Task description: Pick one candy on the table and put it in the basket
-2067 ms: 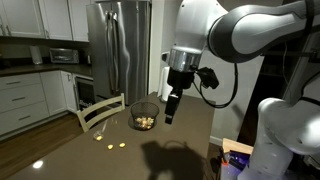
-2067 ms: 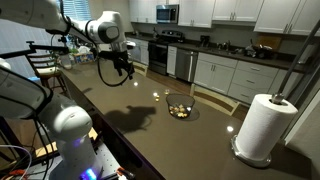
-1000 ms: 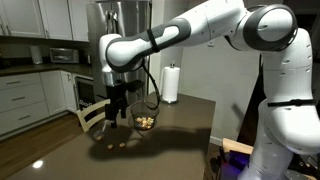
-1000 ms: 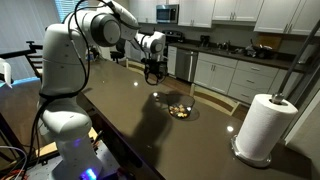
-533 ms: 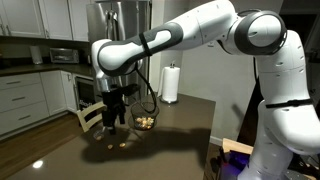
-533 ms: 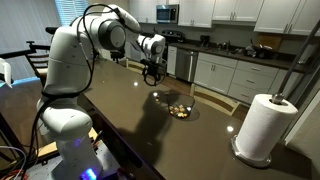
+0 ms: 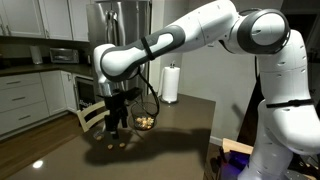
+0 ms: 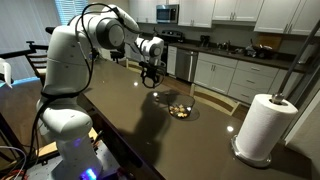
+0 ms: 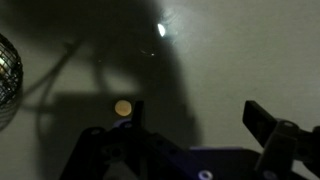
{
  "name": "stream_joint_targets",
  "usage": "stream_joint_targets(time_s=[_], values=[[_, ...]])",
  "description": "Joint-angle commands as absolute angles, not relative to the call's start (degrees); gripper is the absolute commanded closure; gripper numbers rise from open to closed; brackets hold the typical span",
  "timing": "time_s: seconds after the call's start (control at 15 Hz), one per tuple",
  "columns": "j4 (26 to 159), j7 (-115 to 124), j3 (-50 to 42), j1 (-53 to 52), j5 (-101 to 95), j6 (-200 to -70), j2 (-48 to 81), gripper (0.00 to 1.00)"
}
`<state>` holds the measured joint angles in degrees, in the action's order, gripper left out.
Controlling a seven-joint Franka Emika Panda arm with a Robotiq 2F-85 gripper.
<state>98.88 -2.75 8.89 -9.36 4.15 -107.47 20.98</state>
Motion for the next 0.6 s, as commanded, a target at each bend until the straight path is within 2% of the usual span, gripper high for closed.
stream_joint_targets(time_s=[0.0,0.53], values=[[99.4,-2.4,8.5,-9.7,3.0,-109.4,21.9,0.0],[103.5,-1.8,7.5,-10.3,-3.1,-118.7,23.3,0.0]])
